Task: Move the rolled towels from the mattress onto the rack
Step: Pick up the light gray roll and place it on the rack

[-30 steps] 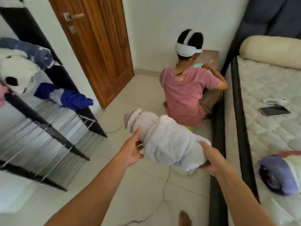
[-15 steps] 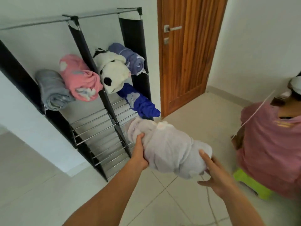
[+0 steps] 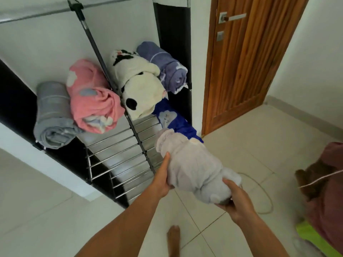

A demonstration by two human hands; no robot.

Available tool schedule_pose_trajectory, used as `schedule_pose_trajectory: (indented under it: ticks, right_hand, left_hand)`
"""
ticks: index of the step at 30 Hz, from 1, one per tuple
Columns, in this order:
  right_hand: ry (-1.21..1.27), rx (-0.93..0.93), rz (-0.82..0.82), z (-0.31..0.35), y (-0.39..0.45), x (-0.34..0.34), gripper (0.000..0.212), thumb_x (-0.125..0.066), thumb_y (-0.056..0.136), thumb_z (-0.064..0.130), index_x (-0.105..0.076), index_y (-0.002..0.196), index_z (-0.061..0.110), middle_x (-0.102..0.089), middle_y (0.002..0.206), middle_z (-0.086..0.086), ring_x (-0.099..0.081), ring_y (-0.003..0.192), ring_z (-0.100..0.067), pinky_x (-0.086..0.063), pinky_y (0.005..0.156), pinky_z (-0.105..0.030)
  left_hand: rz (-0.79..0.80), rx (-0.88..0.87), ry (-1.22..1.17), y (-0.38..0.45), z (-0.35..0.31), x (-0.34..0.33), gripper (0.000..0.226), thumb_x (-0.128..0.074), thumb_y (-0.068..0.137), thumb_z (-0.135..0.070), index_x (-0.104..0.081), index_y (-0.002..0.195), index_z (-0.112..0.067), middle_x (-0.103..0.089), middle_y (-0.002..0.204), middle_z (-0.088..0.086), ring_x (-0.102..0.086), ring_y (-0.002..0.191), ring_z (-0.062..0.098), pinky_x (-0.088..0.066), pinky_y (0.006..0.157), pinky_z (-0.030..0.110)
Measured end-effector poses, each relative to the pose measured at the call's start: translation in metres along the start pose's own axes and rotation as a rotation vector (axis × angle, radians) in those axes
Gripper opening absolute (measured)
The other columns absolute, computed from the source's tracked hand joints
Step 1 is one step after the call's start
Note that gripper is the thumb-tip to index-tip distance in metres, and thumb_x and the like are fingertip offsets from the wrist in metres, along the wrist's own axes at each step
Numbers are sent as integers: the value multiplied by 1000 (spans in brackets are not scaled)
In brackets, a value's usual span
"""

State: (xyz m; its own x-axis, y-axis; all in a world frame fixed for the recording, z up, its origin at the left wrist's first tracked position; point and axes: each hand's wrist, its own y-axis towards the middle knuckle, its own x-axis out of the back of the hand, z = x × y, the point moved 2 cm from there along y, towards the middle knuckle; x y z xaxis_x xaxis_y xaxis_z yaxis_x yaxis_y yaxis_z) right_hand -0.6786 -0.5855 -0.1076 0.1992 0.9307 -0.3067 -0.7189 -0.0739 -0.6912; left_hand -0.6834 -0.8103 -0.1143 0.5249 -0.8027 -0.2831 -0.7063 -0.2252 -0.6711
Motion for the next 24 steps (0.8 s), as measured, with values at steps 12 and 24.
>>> schedule_pose_trajectory:
  ticks: [12,24]
  right_hand:
    - [137,-7,66,-24,134,-149,43,-65,86,18,-56,127,12,-66,116,-8,-64,100,-25,-59,74,-43]
    - [182,-127,76,-31,191,-251,41,-59,91,18,-44,129,14,-54,112,-8,-58,83,-21,-55,79,-44]
  left_hand:
    - [-117,-203,87,121,-93,32,51,-72,79,-10,-51,125,-20,-61,125,5,-62,105,24,-56,88,43]
    - [-290,-259,820,176,-149,39,61,-56,92,-16,-30,148,-17,-43,148,9,-46,131,28,-40,103,33]
